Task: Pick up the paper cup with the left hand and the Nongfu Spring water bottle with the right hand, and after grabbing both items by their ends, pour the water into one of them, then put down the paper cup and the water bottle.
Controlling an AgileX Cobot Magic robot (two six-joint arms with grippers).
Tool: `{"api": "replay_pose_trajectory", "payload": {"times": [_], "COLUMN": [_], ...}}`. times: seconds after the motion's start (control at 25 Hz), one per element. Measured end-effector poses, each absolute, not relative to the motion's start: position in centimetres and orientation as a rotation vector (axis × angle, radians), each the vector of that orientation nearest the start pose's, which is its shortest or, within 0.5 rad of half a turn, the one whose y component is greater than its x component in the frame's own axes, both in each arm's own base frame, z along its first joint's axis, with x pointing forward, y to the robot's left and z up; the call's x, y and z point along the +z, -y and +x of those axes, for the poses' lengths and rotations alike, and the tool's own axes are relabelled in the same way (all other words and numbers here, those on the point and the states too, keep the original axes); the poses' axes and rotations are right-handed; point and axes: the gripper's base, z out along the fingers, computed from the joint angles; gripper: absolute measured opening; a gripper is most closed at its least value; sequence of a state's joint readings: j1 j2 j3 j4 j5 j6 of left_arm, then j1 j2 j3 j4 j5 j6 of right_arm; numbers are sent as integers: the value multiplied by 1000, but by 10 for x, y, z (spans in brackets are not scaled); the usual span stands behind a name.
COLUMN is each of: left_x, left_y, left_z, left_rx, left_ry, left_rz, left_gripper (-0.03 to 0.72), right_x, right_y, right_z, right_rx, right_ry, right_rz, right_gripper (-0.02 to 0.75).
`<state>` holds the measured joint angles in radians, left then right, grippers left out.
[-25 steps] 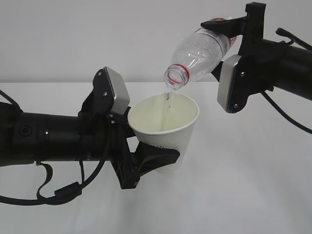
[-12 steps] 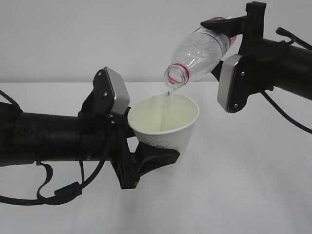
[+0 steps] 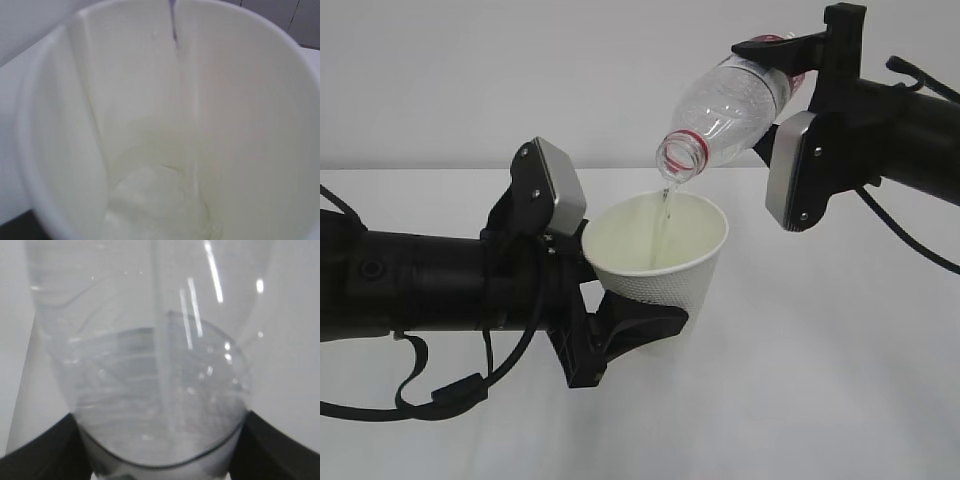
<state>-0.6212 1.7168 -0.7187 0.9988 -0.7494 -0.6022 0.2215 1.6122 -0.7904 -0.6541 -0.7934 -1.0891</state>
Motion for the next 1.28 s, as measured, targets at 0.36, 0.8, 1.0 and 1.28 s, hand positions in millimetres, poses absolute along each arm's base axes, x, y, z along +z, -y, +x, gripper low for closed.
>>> {"api": "replay_pose_trajectory", "payload": {"times": [0.36,0.8,1.0,1.28], "left_x": [180,180,180,179], "left_y": [227,227,227,227], "left_z": [228,228,228,228], "left_rx": [-850,-850,-850,-850], "left_ry": [-1640,-1640,-1641,-1642], "left_rz": [1197,1197,1197,1197], "left_gripper": [503,503,503,502], "right_x": [247,247,247,247], "right_y": [-112,-112,-112,-112], "right_z": [316,316,316,316], "right_rx": [-681,-681,-681,-683], "right_ry": [-732,-732,-732,-730], "right_rz": [-1495,-1496,-1496,-1496], "right_gripper": [524,524,524,524]}}
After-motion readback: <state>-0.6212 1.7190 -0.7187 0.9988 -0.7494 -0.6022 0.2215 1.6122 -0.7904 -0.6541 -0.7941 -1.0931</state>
